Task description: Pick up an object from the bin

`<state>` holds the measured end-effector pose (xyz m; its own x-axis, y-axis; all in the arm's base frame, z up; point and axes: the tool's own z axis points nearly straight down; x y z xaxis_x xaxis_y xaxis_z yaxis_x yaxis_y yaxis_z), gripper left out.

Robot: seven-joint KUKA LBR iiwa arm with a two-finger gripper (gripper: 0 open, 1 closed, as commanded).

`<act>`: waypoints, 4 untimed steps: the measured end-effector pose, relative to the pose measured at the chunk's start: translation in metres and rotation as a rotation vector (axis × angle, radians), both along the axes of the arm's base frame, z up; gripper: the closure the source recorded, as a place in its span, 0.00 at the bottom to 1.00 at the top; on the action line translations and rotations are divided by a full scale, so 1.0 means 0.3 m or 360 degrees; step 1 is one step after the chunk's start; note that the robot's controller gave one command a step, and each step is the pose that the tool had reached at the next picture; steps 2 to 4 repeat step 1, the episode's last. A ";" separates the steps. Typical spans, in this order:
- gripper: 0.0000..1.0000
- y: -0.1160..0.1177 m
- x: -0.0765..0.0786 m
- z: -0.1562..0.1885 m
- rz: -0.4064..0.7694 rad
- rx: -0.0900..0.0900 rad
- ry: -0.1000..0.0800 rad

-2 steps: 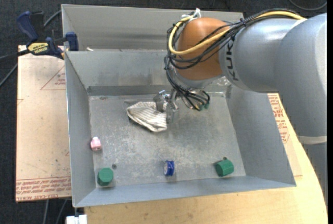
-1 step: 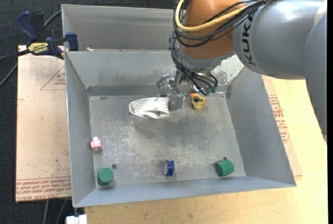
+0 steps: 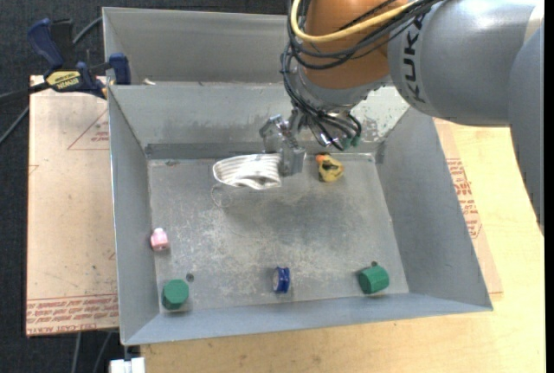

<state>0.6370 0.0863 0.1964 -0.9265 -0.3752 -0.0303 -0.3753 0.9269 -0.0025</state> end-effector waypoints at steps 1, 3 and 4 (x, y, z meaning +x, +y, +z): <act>1.00 0.020 0.004 0.280 0.0012 -0.0001 0.0005; 1.00 0.020 0.004 0.280 0.0012 -0.0001 0.0005; 1.00 0.020 0.004 0.280 0.0012 -0.0001 0.0005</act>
Offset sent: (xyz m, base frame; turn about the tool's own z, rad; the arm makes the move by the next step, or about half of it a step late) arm 0.0065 0.0234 0.1345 0.0235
